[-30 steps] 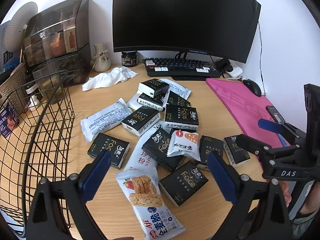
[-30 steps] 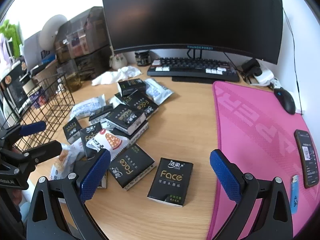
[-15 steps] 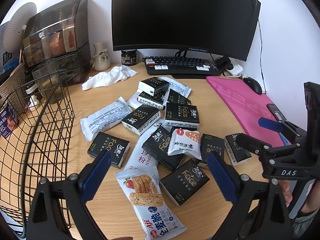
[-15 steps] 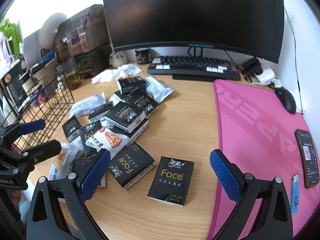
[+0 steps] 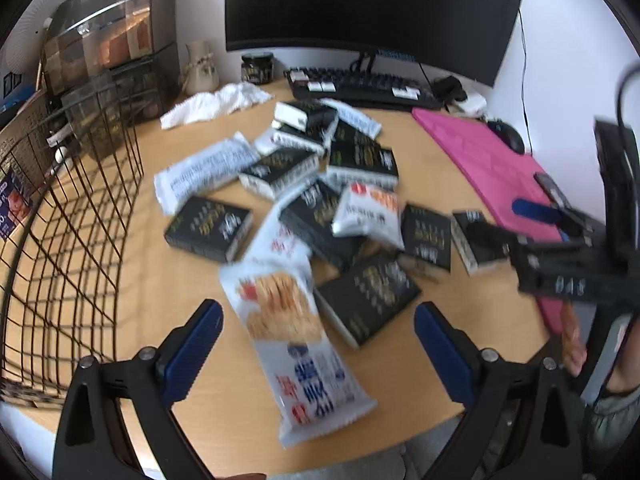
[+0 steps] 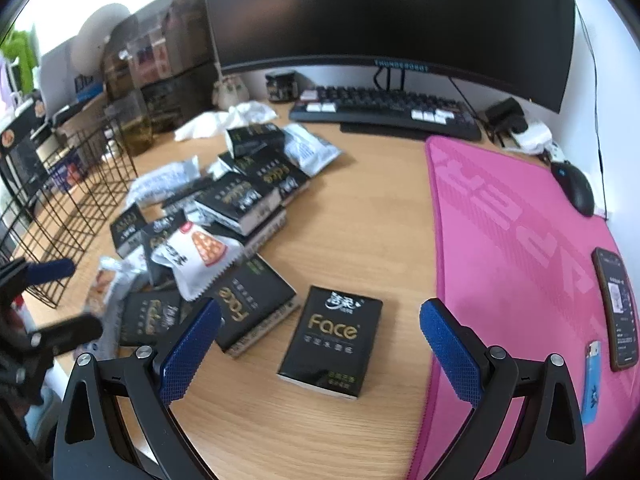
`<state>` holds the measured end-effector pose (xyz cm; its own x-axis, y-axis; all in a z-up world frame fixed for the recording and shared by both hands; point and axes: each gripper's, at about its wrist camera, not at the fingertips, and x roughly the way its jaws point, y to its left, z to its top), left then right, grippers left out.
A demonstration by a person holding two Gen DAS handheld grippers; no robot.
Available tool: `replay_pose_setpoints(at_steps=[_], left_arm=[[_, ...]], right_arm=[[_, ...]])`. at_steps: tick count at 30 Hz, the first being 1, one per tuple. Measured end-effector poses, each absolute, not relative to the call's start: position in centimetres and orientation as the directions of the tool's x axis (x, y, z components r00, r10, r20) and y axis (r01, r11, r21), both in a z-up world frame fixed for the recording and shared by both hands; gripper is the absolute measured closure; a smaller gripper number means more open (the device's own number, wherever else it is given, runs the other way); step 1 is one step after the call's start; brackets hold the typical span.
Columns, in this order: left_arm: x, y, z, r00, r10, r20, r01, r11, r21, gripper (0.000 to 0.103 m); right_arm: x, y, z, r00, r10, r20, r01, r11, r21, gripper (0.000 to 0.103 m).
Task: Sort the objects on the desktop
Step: 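Lower the left tool onto the white Aji cracker packet and close it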
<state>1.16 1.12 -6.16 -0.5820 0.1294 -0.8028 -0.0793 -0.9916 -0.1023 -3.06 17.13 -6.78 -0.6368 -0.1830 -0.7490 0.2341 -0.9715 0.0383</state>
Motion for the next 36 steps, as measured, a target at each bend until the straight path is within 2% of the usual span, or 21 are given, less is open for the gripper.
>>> replay_pose_setpoints(at_steps=[8, 13, 15, 18, 24, 29, 30, 32, 34, 36], left_arm=[[0.5, 0.5, -8.6, -0.556, 0.068, -0.828, -0.021, -0.998, -0.067, 0.007], [0.3, -0.7, -9.7, -0.55, 0.133, -0.825, -0.013, -0.988, -0.151, 0.005], [0.2, -0.7, -9.9, -0.557, 0.113, -0.823, -0.01, -0.992, -0.129, 0.001], [0.3, 0.6, -10.5, -0.568, 0.014, -0.823, -0.02, -1.0, -0.004, 0.001], [0.0, 0.6, -10.9, -0.57, 0.054, -0.82, -0.074, -0.997, -0.014, 0.001], [0.0, 0.2, -10.6, -0.552, 0.037, -0.833, -0.057, -0.998, -0.006, 0.001], [0.0, 0.1, -10.5, -0.547, 0.033, -0.837, -0.053, -0.999, -0.004, 0.002], [0.2, 0.1, -10.1, -0.541, 0.027, -0.841, -0.048, -0.999, -0.002, 0.014], [0.3, -0.1, -9.7, -0.538, 0.032, -0.842, -0.054, -0.999, -0.003, 0.035], [0.3, -0.4, -9.5, -0.543, 0.027, -0.839, -0.05, -0.999, 0.0, 0.039]], right_arm=[[-3.0, 16.7, -7.2, -0.629, -0.193, -0.753, 0.254, -0.967, 0.035, 0.002], [-3.0, 16.5, -7.3, -0.625, -0.199, -0.755, 0.261, -0.964, 0.037, 0.002], [-3.0, 16.4, -7.4, -0.624, -0.201, -0.755, 0.264, -0.964, 0.039, 0.002], [-3.1, 16.2, -7.7, -0.615, -0.207, -0.761, 0.27, -0.962, 0.044, 0.002], [-3.1, 15.6, -8.0, -0.6, -0.216, -0.77, 0.289, -0.956, 0.043, 0.002], [-3.3, 15.9, -8.0, -0.6, -0.205, -0.773, 0.28, -0.959, 0.037, 0.002], [-3.4, 16.1, -8.0, -0.601, -0.203, -0.773, 0.276, -0.96, 0.038, 0.002], [-3.7, 16.5, -8.3, -0.597, -0.195, -0.778, 0.267, -0.963, 0.036, 0.002], [-4.0, 17.0, -8.6, -0.592, -0.179, -0.786, 0.251, -0.968, 0.032, 0.002], [-4.3, 17.5, -8.9, -0.588, -0.172, -0.79, 0.238, -0.971, 0.035, 0.002]])
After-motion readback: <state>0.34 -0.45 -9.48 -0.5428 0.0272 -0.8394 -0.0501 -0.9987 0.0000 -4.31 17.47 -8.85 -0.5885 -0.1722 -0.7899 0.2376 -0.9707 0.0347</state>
